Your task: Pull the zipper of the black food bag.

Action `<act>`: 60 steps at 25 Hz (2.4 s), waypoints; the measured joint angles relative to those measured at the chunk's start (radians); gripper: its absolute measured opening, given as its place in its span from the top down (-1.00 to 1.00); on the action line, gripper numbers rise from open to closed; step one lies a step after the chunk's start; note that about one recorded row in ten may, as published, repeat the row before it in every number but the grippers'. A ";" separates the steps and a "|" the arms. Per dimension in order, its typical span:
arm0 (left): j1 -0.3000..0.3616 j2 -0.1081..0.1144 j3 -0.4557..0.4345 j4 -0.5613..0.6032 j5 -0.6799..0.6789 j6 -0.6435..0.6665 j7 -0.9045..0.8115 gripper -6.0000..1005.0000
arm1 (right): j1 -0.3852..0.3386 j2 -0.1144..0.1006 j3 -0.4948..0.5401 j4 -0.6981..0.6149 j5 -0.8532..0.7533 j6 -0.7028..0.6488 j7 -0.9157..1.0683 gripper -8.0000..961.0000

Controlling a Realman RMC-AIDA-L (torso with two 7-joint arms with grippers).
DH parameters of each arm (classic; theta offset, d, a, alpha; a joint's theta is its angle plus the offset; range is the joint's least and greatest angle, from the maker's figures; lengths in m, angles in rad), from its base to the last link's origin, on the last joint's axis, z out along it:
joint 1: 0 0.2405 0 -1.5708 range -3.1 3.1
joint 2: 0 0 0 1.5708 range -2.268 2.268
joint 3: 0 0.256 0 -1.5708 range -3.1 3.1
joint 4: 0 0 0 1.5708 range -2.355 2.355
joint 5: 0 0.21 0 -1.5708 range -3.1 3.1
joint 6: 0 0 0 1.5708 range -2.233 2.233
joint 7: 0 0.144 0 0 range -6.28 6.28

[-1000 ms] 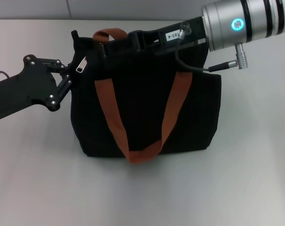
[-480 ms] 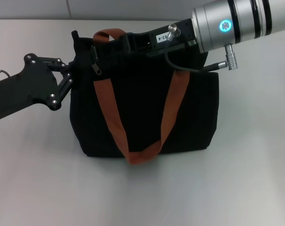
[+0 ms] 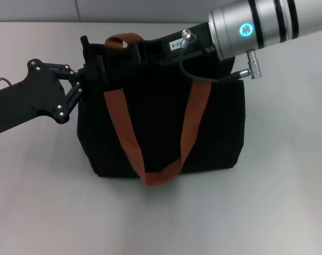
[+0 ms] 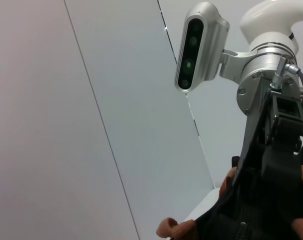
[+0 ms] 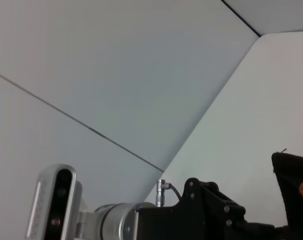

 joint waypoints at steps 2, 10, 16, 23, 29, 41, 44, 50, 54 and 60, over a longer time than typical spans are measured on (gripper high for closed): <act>-0.001 0.000 -0.001 0.001 0.000 0.000 0.000 0.85 | 0.005 0.001 -0.015 0.000 0.001 0.008 0.000 -0.40; -0.012 -0.001 -0.003 0.002 0.000 -0.015 -0.009 0.84 | 0.005 0.002 -0.054 -0.007 0.040 0.011 -0.005 -0.37; -0.012 0.000 -0.010 -0.005 0.000 -0.018 -0.012 0.83 | 0.002 0.000 -0.061 -0.006 0.040 0.019 -0.008 -0.34; -0.007 0.000 -0.010 -0.005 0.000 -0.017 -0.012 0.82 | -0.001 -0.002 -0.062 -0.005 0.034 0.023 -0.017 -0.31; -0.005 -0.002 -0.010 0.000 0.000 -0.011 -0.012 0.81 | -0.001 -0.005 -0.067 -0.005 0.031 0.035 -0.019 -0.29; -0.013 -0.003 -0.010 -0.002 -0.002 -0.010 -0.012 0.80 | -0.001 -0.005 -0.066 -0.010 0.015 0.047 -0.023 0.21; -0.013 -0.003 -0.010 0.000 -0.002 -0.010 -0.012 0.79 | -0.001 -0.006 -0.066 -0.010 0.014 0.048 -0.028 0.23; -0.013 -0.003 -0.010 0.001 -0.003 -0.010 -0.012 0.79 | -0.002 -0.005 -0.066 -0.010 0.014 0.049 -0.034 0.27; -0.013 -0.003 -0.010 0.001 -0.003 -0.010 -0.012 0.78 | -0.003 -0.005 -0.066 -0.011 0.014 0.049 -0.035 0.59; -0.012 -0.003 -0.010 0.000 -0.003 -0.008 -0.012 0.77 | -0.003 -0.005 -0.066 -0.011 0.014 0.048 -0.035 0.73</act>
